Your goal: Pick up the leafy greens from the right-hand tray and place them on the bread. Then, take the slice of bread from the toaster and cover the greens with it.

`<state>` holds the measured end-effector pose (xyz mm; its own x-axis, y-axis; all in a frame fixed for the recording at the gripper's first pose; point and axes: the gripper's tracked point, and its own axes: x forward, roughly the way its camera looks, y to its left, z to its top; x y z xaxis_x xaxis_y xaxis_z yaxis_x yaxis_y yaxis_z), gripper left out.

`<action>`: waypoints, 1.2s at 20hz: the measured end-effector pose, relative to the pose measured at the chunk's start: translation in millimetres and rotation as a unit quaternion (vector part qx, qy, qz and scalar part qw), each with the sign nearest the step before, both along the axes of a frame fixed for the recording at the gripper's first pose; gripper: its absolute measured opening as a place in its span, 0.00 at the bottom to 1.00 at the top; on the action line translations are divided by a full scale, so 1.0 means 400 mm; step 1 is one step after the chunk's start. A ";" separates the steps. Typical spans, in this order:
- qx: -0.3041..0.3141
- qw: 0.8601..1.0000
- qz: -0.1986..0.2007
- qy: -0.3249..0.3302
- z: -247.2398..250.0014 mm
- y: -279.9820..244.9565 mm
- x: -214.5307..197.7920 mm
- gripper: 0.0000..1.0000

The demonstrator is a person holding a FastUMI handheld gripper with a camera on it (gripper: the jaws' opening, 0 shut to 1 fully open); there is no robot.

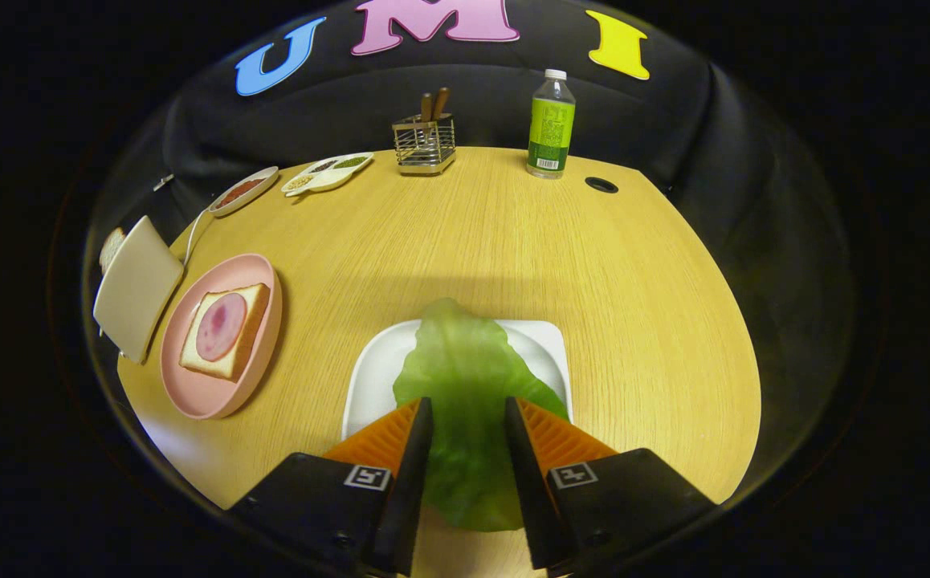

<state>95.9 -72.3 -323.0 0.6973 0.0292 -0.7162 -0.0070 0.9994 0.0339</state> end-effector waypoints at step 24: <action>0.063 0.998 -0.013 -0.004 0.242 0.075 -0.015 0.05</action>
<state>89.7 -42.5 -226.1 0.7048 0.1012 -0.7021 0.0180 0.9869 0.1604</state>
